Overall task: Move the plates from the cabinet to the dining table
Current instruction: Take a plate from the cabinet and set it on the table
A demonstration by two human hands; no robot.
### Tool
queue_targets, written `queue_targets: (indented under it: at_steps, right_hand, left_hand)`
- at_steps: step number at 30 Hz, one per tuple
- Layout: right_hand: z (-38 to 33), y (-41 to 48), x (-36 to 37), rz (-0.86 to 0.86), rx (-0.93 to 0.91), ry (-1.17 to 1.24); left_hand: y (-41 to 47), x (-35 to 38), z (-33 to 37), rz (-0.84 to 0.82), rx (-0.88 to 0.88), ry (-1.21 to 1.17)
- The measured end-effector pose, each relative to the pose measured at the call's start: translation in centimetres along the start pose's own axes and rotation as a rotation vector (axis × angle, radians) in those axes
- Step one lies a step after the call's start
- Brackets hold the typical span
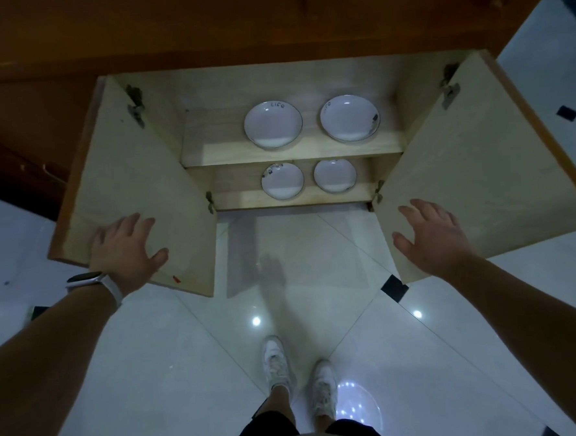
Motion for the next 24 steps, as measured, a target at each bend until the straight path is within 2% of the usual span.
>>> queue_targets:
  at_steps: [12, 24]
  right_hand:
    - [-8.2, -0.6, -2.7, 0.066, -0.107, 0.053]
    - [-15.9, 0.5, -3.6, 0.06, -0.111, 0.059]
  left_hand:
    - [1.0, -0.5, -1.8, -0.034, 0.054, 0.004]
    - [4.7, -1.5, -0.7, -0.025, 0.294, -0.104]
Point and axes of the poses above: each hand's wrist, its own y-axis towards the middle knuckle, its own x-axis out of the palm, z = x × y, the point moved 5 cm from there along y, towards the middle knuckle, and after that the axes turned 8 degrees about x, right-handed, at the moved point
